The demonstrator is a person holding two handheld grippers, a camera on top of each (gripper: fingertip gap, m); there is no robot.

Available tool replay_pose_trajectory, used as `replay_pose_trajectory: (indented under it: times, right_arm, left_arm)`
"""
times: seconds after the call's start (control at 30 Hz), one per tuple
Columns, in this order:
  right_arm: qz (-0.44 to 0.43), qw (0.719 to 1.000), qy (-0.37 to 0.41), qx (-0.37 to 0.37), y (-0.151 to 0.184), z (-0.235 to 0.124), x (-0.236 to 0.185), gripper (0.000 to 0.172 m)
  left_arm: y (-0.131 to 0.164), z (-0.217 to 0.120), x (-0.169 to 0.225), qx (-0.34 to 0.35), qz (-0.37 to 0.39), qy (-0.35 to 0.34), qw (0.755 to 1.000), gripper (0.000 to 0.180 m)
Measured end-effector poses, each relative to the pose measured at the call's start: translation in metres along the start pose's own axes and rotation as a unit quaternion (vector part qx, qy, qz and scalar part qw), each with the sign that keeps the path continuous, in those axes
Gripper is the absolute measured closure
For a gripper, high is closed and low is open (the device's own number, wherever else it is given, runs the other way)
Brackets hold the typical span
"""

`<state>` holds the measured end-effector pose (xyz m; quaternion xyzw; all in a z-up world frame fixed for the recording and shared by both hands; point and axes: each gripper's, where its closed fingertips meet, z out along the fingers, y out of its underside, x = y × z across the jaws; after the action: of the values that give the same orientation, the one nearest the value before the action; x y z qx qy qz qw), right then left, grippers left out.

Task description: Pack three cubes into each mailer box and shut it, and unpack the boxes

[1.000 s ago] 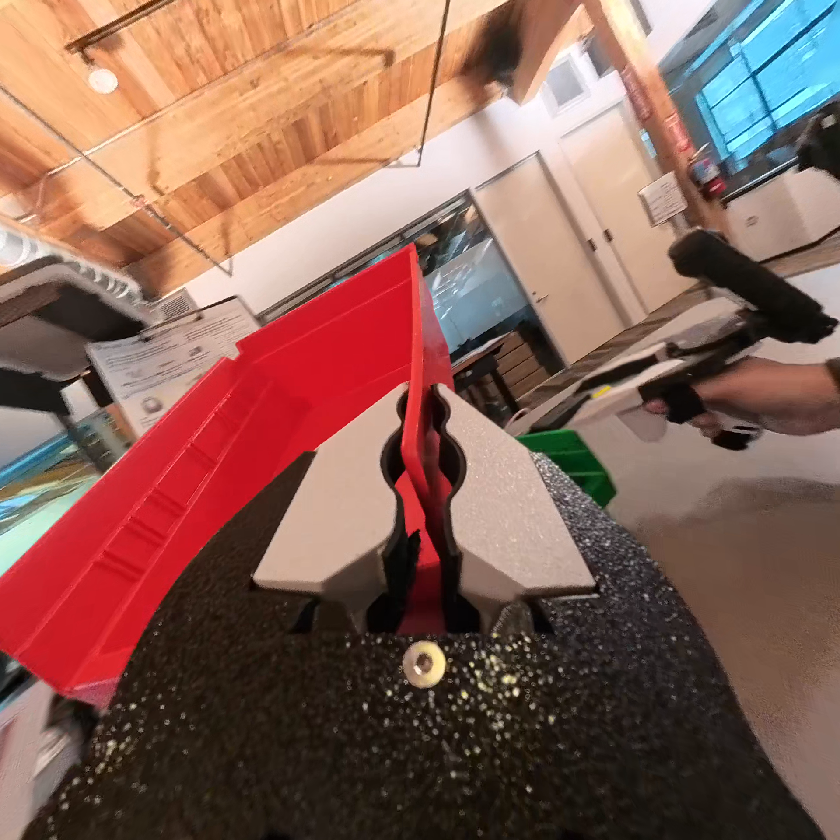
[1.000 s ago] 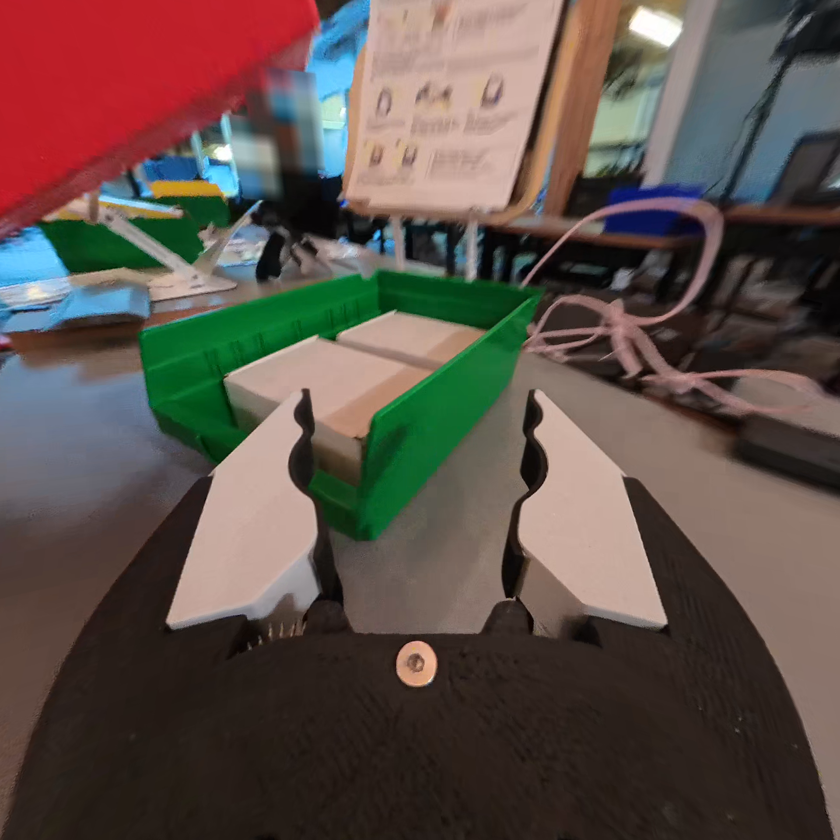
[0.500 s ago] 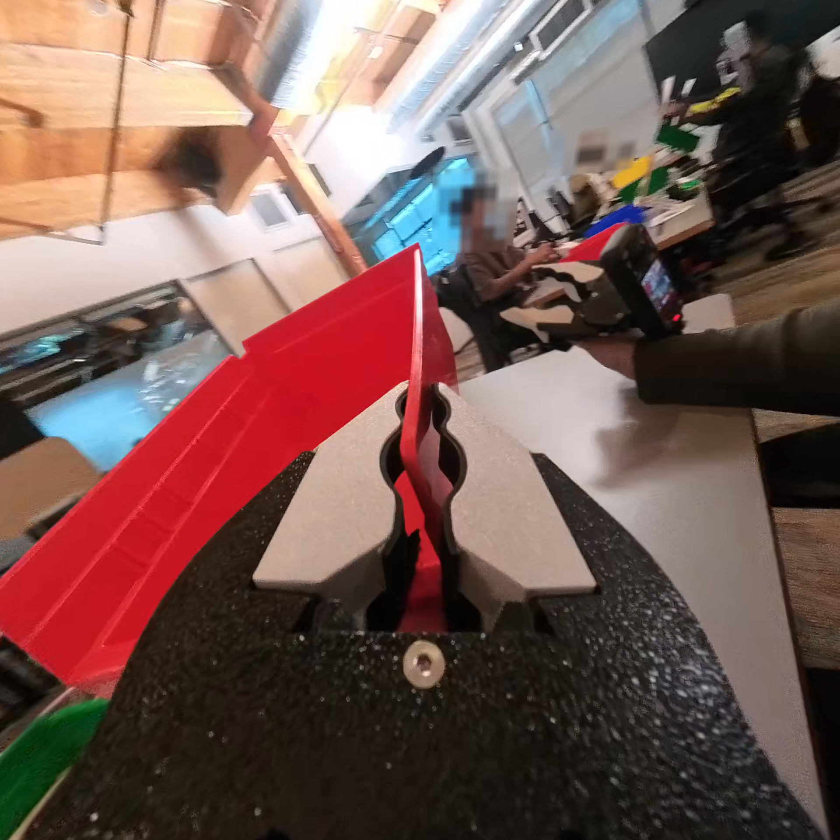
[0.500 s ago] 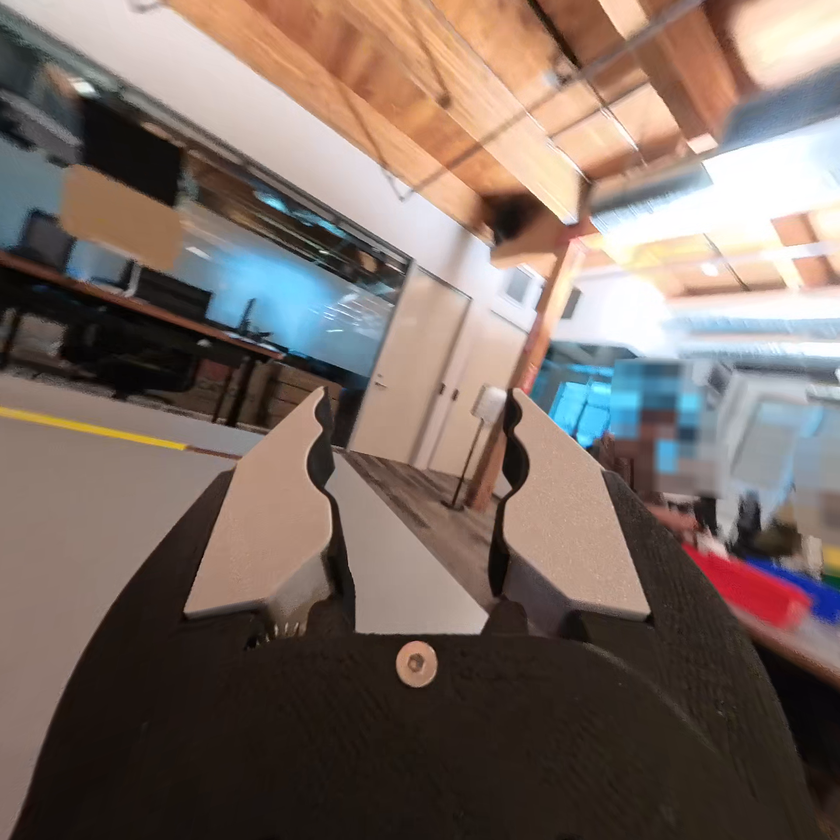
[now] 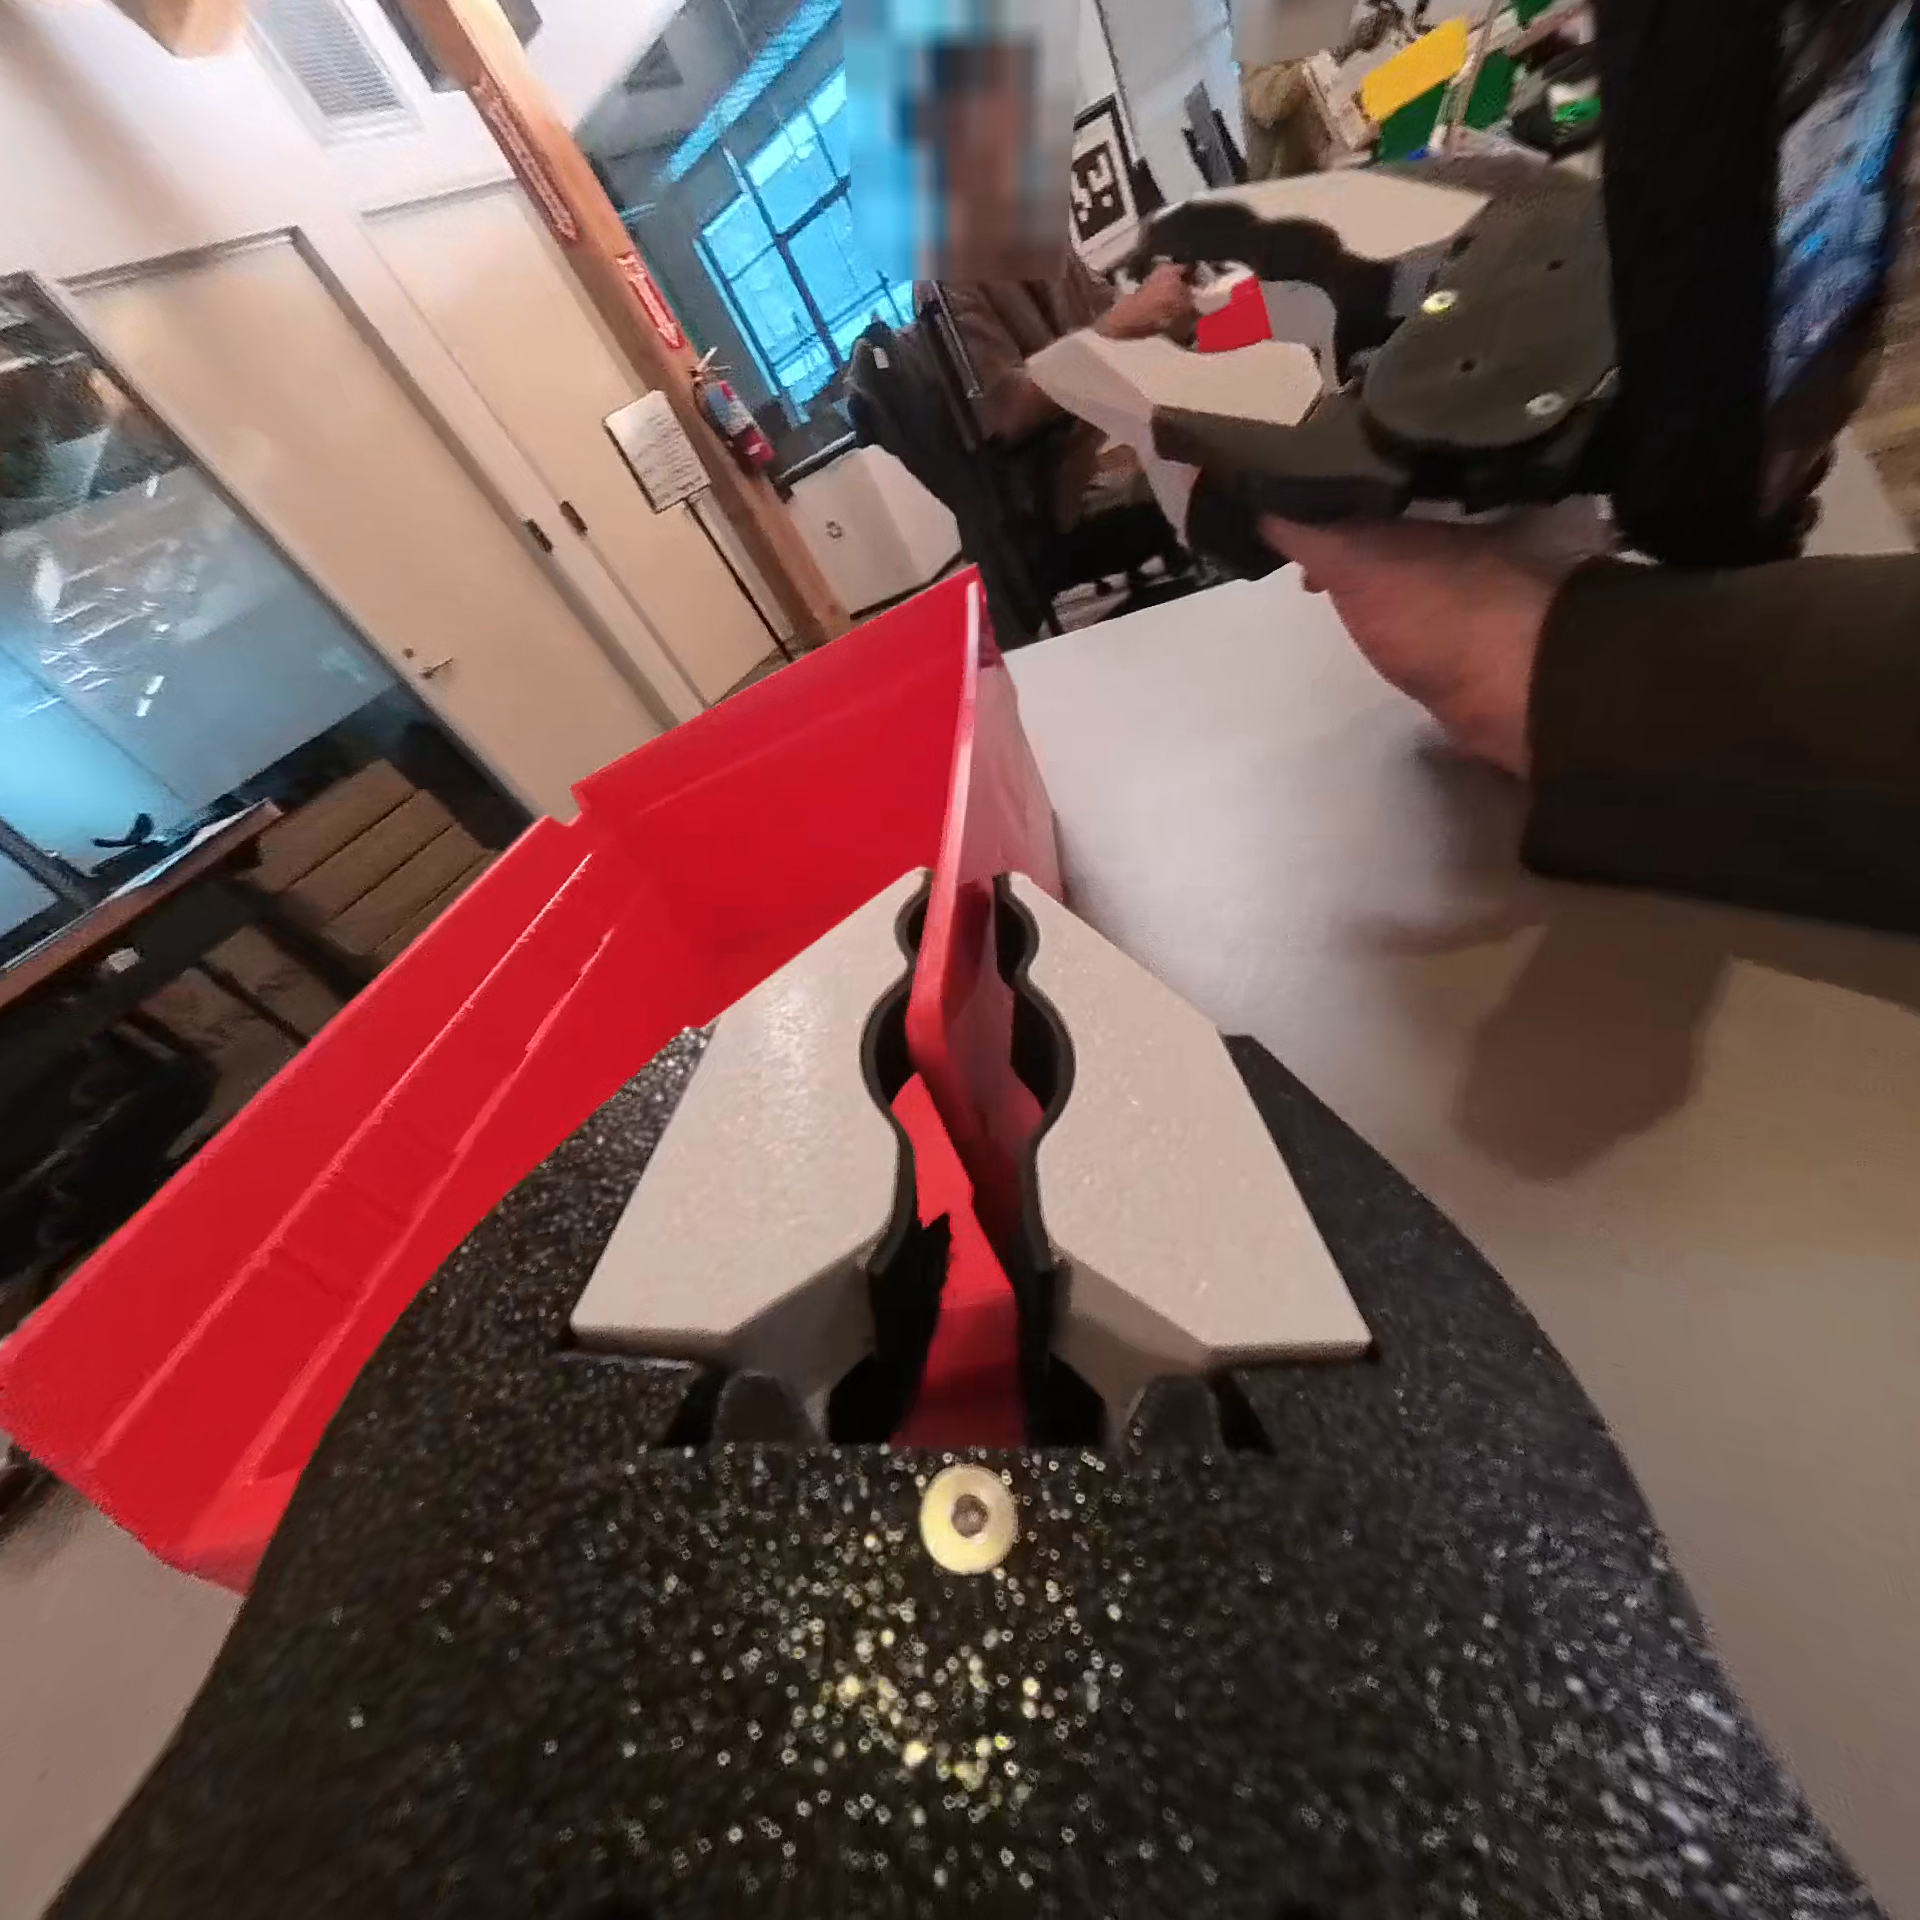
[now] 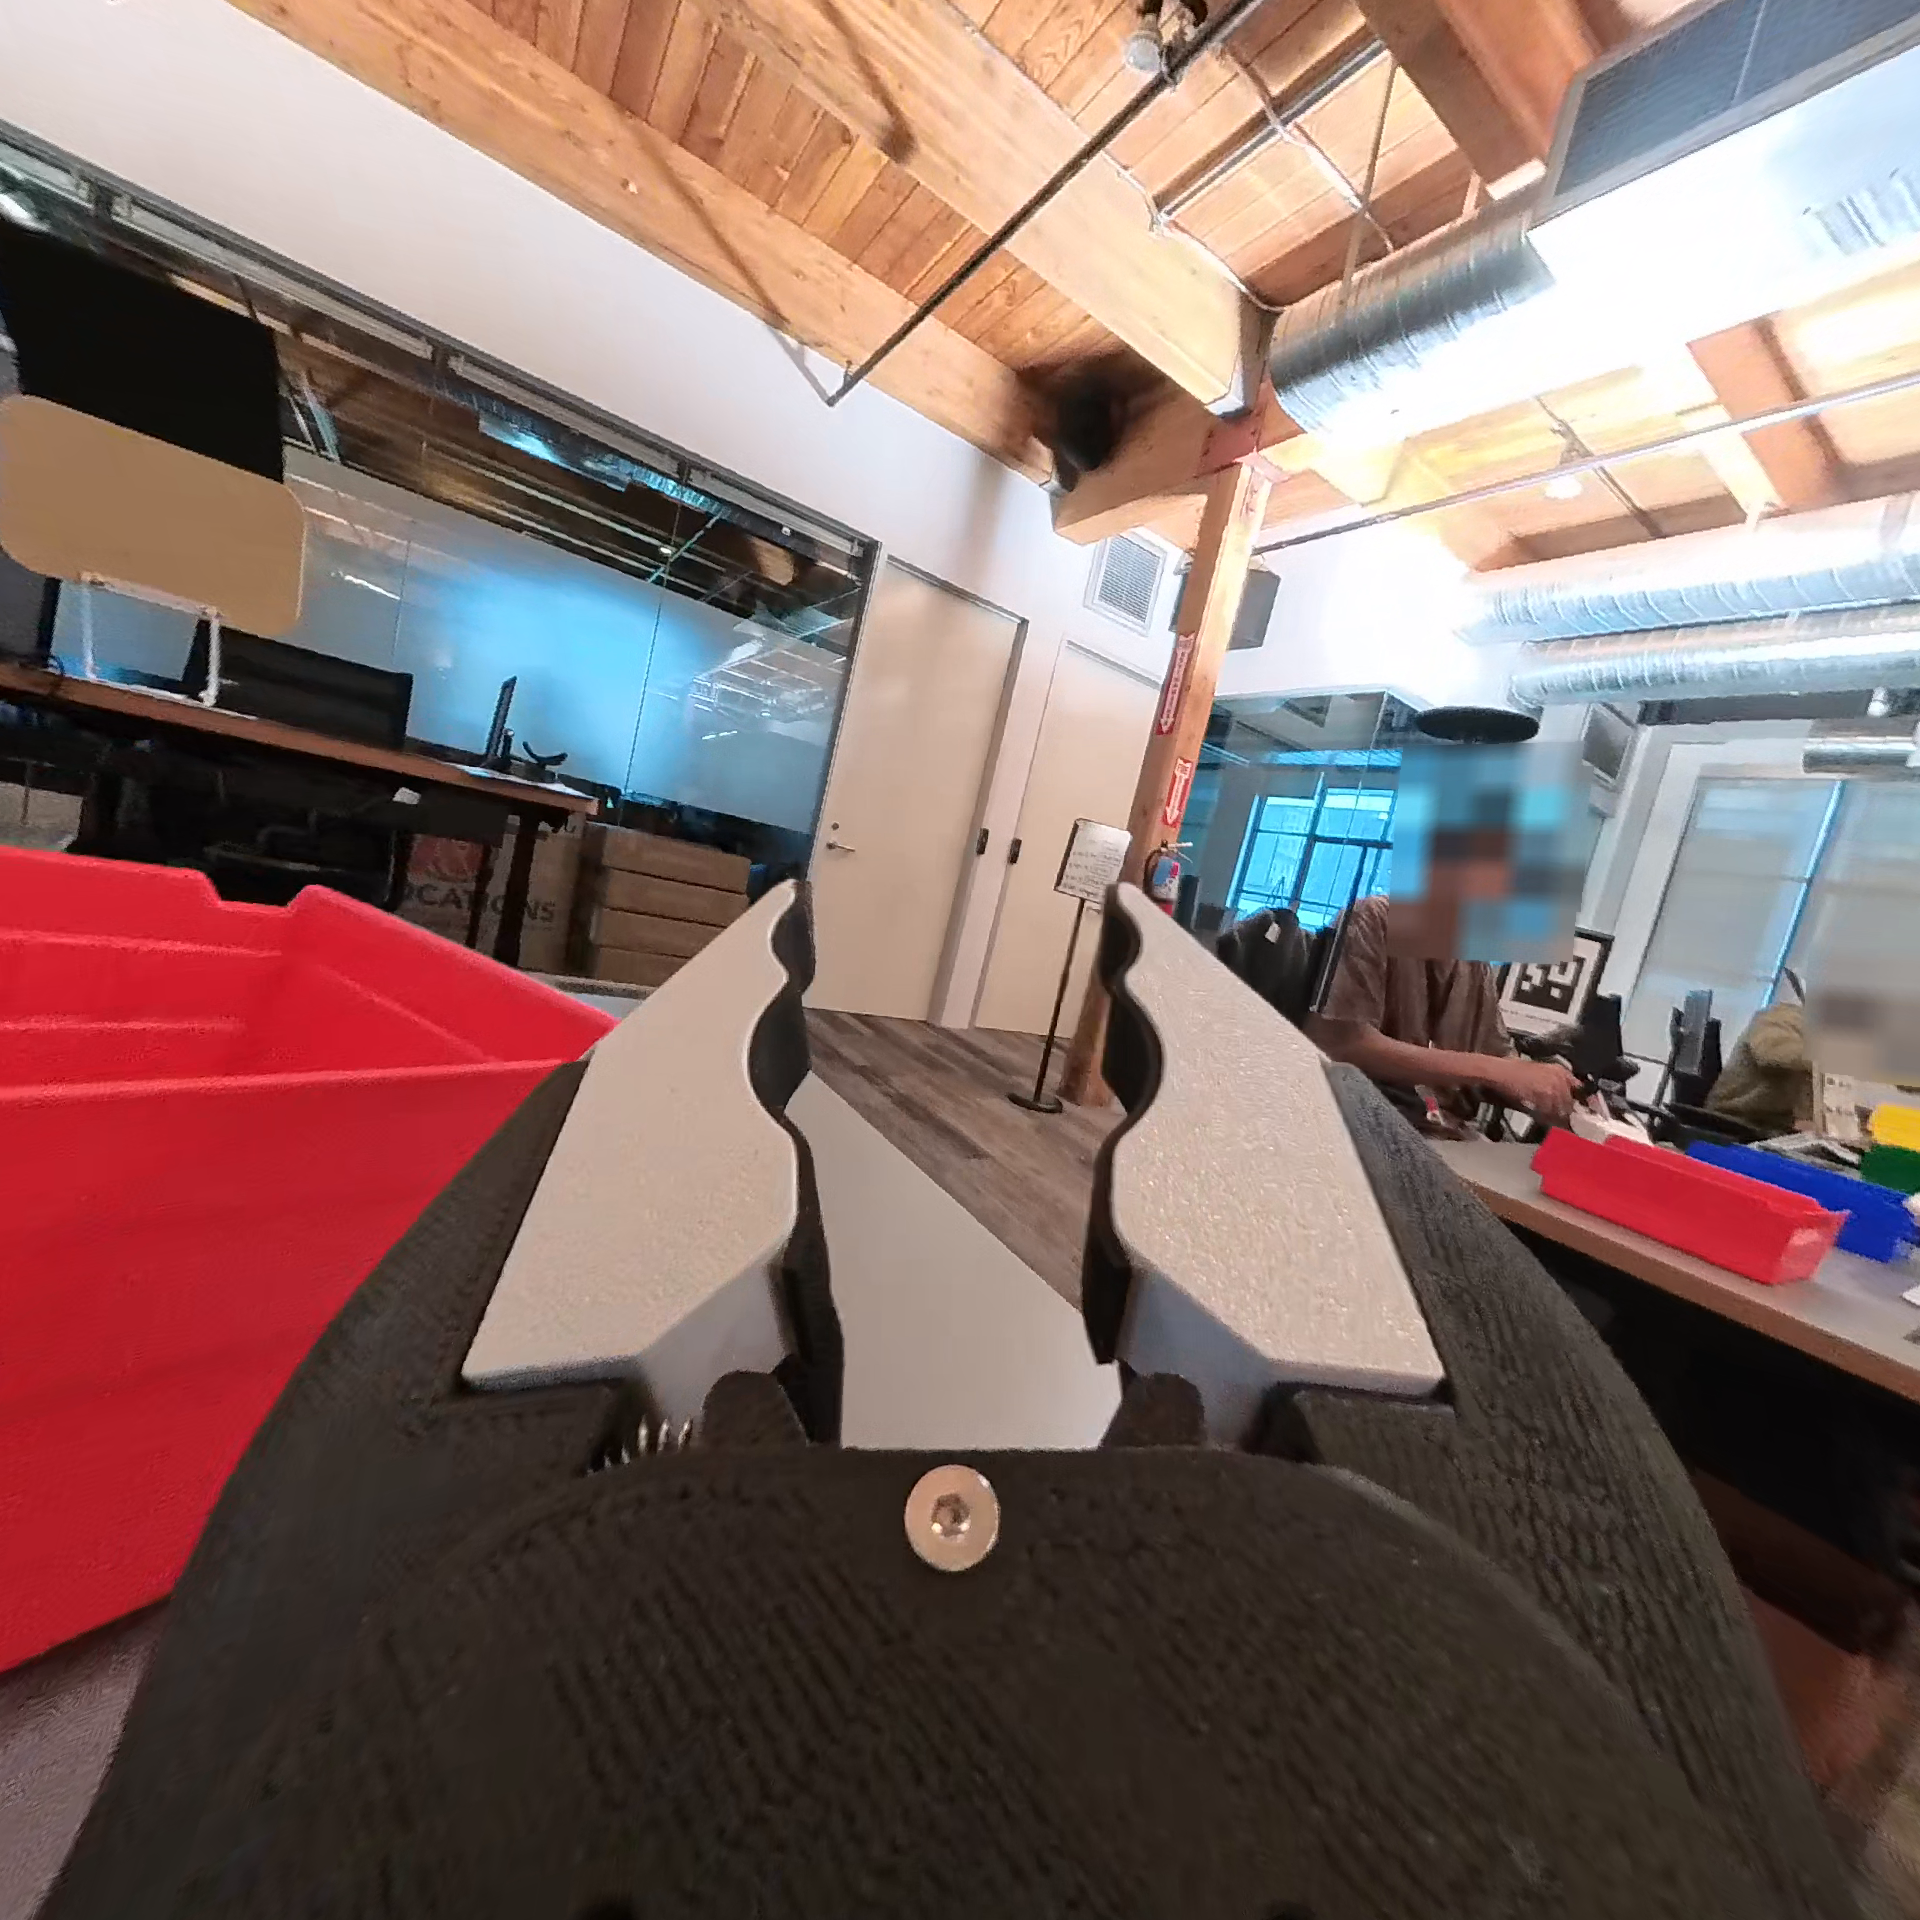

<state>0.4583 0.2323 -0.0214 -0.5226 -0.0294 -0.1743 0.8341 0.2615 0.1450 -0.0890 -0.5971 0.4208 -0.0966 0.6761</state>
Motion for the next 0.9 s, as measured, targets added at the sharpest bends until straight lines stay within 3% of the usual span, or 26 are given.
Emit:
replay_pose_trajectory:
  times: [0.03, 0.13, 0.2, 0.3, 0.37, 0.43, 0.53, 0.67, 0.73, 0.8, 0.9]
  right_arm:
    - [-0.003, 1.000, -0.008, 0.000, -0.001, -0.001, -0.003, 0.125]
    - [0.001, 1.000, -0.019, -0.002, -0.004, -0.007, -0.007, 0.129]
    - [0.016, 1.000, -0.024, 0.010, -0.015, -0.015, -0.007, 0.129]
    - [0.043, 0.997, -0.058, 0.041, -0.043, -0.041, -0.022, 0.132]
    - [0.072, 0.985, -0.135, 0.082, -0.077, -0.071, -0.056, 0.134]
    - [0.081, 0.968, -0.217, 0.094, -0.100, -0.107, -0.099, 0.130]
    - [0.108, 0.959, -0.261, 0.037, -0.107, -0.141, -0.146, 0.085]
    - [-0.025, 0.963, -0.268, -0.032, -0.091, -0.152, -0.195, 0.063]
    - [-0.073, 0.962, -0.253, -0.075, -0.073, -0.144, -0.203, 0.059]
    - [-0.038, 0.953, -0.260, -0.148, -0.049, -0.138, -0.208, 0.054]
    - [-0.002, 0.946, -0.262, -0.192, -0.036, -0.133, -0.199, 0.053]
  left_arm:
    - [0.001, 0.001, 0.003, 0.008, 0.001, 0.007, 1.000, 0.171]
    - [-0.008, -0.015, 0.013, 0.034, -0.033, 0.052, 0.998, 0.123]
    - [-0.024, -0.043, 0.000, 0.063, -0.051, 0.039, 0.996, 0.100]
    - [-0.040, -0.112, -0.042, 0.110, -0.044, -0.045, 0.992, 0.096]
    - [-0.039, -0.167, -0.078, 0.120, -0.028, -0.128, 0.984, 0.103]
    - [-0.026, -0.223, -0.117, 0.100, -0.016, -0.221, 0.970, 0.104]
    - [0.008, -0.309, -0.175, 0.049, -0.043, -0.366, 0.928, 0.101]
    - [0.077, -0.397, -0.222, -0.041, -0.137, -0.484, 0.863, 0.092]
    - [0.105, -0.416, -0.229, -0.051, -0.215, -0.488, 0.844, 0.090]
    - [0.126, -0.418, -0.229, -0.061, -0.278, -0.471, 0.835, 0.082]
    - [0.150, -0.408, -0.228, -0.103, -0.296, -0.449, 0.837, 0.080]
